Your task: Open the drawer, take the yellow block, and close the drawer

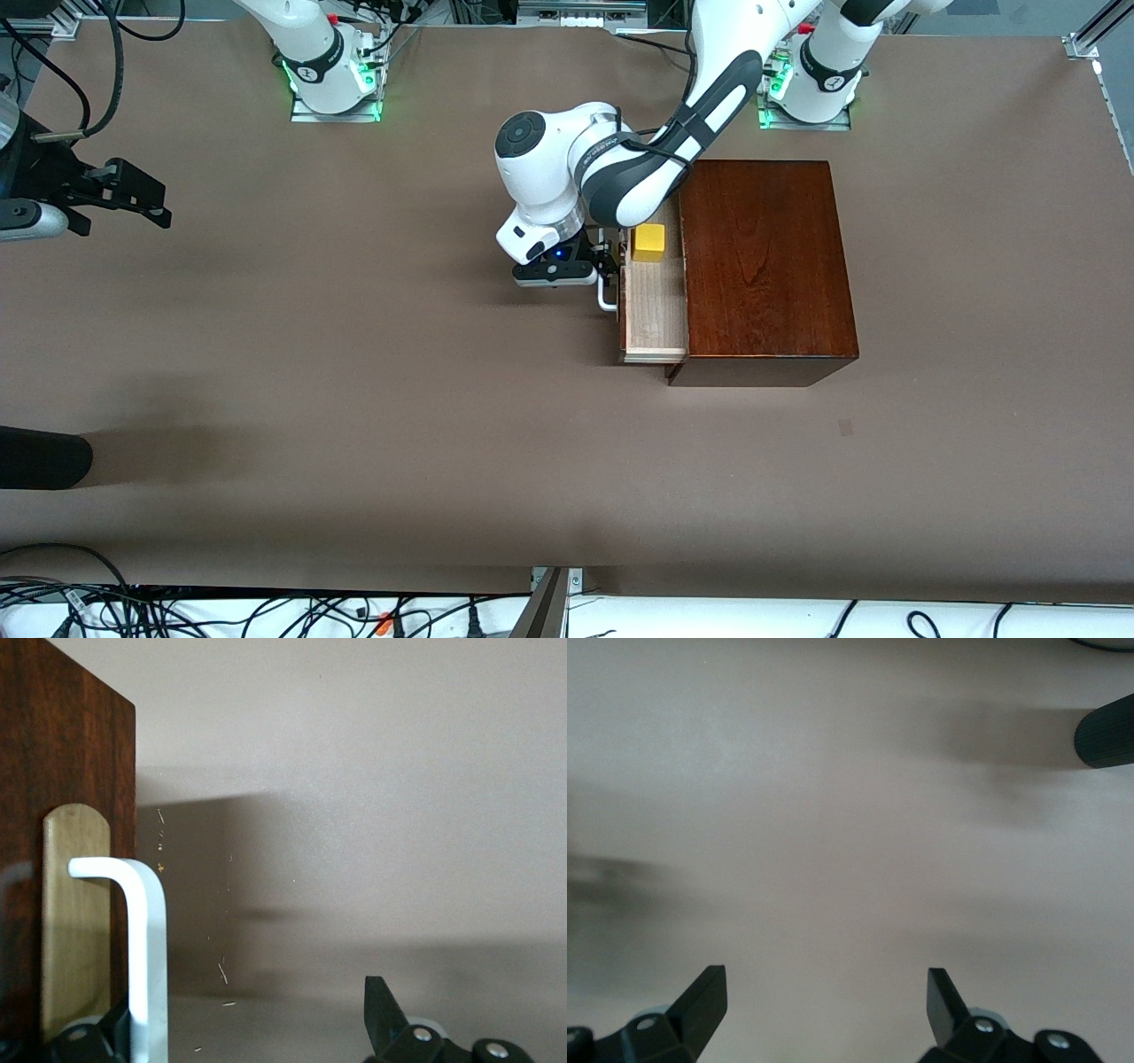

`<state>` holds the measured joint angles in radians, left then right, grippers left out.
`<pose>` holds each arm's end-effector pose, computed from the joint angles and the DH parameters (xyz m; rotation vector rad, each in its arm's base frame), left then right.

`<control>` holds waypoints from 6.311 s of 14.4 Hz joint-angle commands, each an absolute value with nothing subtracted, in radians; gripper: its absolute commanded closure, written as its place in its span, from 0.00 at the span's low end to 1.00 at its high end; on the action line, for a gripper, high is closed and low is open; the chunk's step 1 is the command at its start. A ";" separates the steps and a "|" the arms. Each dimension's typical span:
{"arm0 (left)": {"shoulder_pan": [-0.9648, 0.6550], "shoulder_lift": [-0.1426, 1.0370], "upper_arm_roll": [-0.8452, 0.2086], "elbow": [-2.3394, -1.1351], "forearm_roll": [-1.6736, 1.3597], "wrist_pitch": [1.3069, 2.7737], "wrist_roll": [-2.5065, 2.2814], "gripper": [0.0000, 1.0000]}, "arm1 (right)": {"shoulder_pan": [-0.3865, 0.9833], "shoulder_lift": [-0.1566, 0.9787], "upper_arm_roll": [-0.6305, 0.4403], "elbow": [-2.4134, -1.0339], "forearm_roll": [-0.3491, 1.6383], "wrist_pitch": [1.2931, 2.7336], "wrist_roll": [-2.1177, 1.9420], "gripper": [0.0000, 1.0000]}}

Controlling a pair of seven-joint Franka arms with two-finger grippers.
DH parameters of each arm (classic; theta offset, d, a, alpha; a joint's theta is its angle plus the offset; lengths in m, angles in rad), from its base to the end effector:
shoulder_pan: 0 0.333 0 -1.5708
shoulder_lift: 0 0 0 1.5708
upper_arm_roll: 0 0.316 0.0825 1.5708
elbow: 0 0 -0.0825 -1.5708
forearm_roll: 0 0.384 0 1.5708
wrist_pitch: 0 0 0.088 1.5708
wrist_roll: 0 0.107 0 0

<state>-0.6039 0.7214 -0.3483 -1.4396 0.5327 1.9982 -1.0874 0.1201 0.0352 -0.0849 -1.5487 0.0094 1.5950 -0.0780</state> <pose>0.4727 -0.5324 0.2739 -2.9156 0.0699 -0.2149 0.5673 0.0218 0.6174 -3.1304 -0.1772 -0.0178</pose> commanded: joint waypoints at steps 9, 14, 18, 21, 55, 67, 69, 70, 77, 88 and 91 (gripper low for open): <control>-0.658 0.775 -0.413 -1.252 0.437 1.893 -1.023 0.00 | 0.117 0.041 -0.080 -1.528 0.009 1.589 -0.077 0.00; -0.658 0.775 -0.417 -1.249 0.436 1.881 -1.023 0.00 | 0.117 0.041 -0.080 -1.528 0.009 1.589 -0.077 0.00; -0.657 0.743 -0.413 -1.078 0.324 1.702 -1.029 0.00 | 0.117 0.043 -0.081 -1.528 0.009 1.585 -0.078 0.00; -0.566 0.623 -0.414 -1.009 0.253 1.557 -1.031 0.00 | 0.117 0.041 -0.080 -1.528 0.000 1.582 -0.078 0.00; -0.143 0.015 0.029 -1.641 0.031 1.621 -0.033 0.00 | 0.636 0.552 0.411 -1.303 -0.251 1.936 -0.245 0.00; -0.140 0.014 0.017 -1.628 0.031 1.594 -0.029 0.00 | 0.696 0.759 0.407 -1.213 -0.397 2.069 -0.393 0.00; -0.140 0.014 0.015 -1.626 0.031 1.595 -0.034 0.00 | 0.698 0.781 0.407 -1.213 -0.399 2.080 -0.400 0.00; -0.140 0.014 0.012 -1.626 0.023 1.595 -0.035 0.00 | 0.699 0.788 0.407 -1.215 -0.402 2.080 -0.400 0.00; -0.130 0.014 0.014 -1.625 0.021 1.603 -0.040 0.00 | 0.704 0.814 0.400 -1.215 -0.402 2.095 -0.410 0.00; -0.130 0.017 0.011 -1.612 0.015 1.624 -0.034 0.00 | 0.707 0.825 0.399 -1.213 -0.423 2.103 -0.400 0.61; -0.130 0.017 0.011 -1.614 0.015 1.623 -0.031 0.00 | 0.706 0.816 0.400 -1.212 -0.420 2.082 -0.397 0.88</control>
